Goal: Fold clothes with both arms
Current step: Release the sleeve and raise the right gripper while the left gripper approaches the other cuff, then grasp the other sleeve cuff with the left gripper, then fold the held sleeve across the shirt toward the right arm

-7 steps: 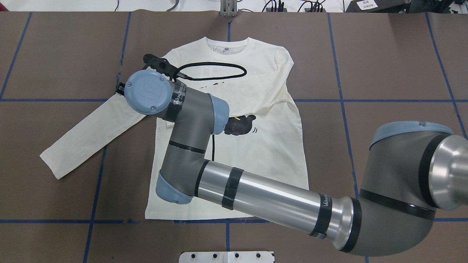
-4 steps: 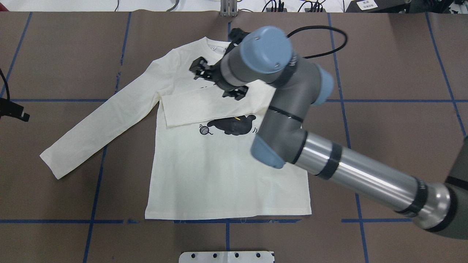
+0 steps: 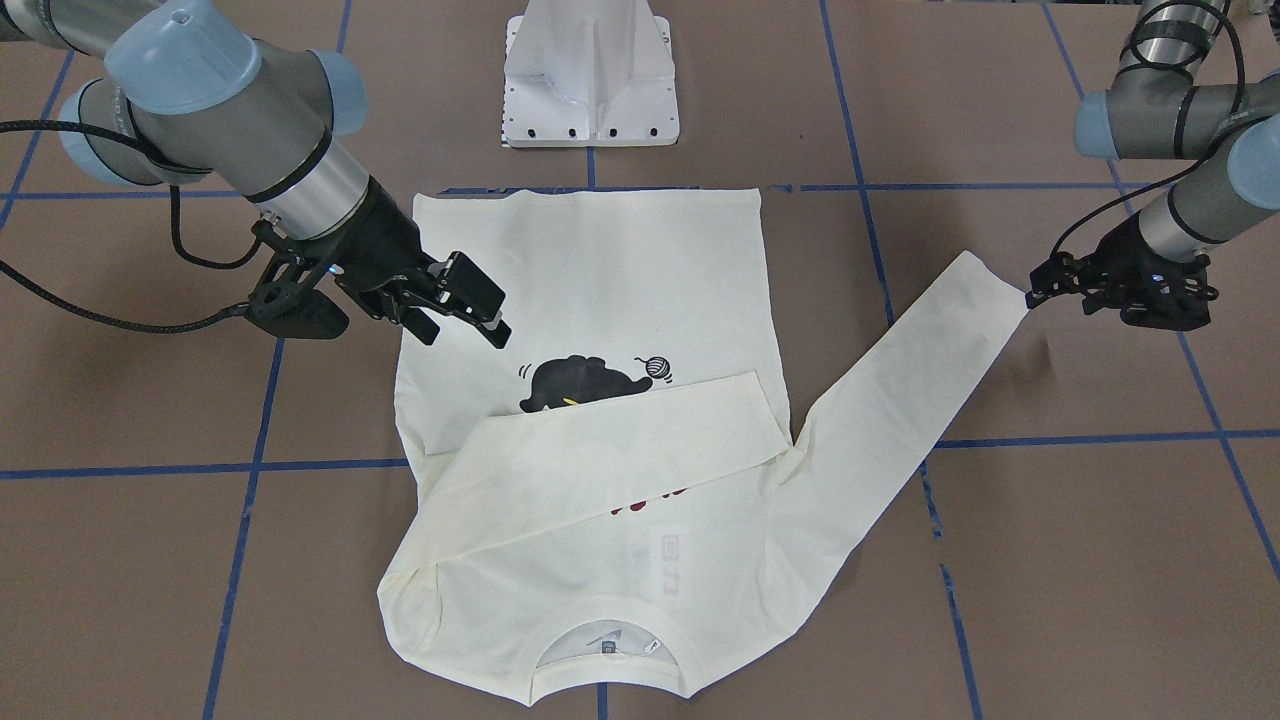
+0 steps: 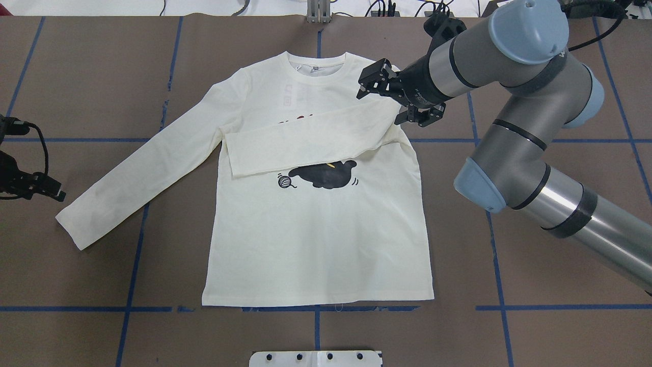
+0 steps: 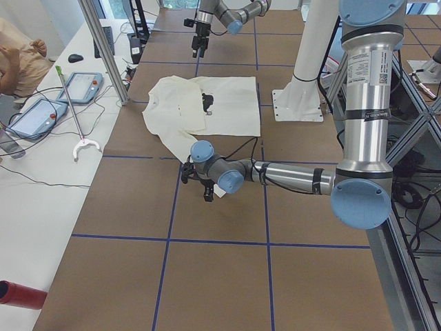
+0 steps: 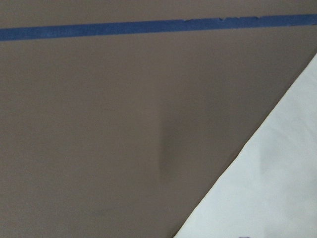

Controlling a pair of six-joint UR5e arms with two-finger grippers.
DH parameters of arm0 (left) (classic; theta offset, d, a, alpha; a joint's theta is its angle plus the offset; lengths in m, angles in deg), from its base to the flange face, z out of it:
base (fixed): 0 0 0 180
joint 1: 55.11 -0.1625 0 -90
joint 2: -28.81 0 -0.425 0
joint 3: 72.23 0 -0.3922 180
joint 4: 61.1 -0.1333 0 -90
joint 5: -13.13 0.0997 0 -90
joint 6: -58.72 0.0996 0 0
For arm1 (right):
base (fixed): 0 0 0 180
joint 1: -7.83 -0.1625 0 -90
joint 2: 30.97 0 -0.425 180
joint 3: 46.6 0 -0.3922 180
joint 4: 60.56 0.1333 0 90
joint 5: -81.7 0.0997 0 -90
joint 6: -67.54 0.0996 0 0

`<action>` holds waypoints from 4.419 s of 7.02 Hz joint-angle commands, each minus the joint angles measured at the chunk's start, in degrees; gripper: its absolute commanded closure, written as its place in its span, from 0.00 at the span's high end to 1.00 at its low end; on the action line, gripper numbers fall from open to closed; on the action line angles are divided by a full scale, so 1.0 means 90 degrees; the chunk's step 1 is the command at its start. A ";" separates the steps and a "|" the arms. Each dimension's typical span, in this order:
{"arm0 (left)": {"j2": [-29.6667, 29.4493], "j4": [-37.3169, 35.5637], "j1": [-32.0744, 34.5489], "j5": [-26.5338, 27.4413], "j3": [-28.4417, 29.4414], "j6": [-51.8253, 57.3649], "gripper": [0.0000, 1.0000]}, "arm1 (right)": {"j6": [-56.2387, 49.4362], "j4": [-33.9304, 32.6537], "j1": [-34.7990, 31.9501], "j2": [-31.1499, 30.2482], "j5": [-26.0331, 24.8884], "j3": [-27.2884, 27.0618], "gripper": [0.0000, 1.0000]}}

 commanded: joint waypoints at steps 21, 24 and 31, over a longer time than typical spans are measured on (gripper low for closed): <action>-0.2390 -0.0074 0.0004 -0.1440 -0.1094 -0.4037 0.00 | -0.0438 0.0030 -0.1038 -0.1058 0.1082 -0.0590 1.00; -0.5556 -0.0006 -0.0404 -0.0095 0.1137 -0.5769 0.00 | -0.1299 0.0136 -0.1743 -0.1869 0.1642 -0.0805 1.00; -0.7801 0.2698 -0.2583 0.3745 0.4922 -0.6425 0.00 | -0.1379 0.0206 -0.1949 -0.2183 0.1974 -0.0951 1.00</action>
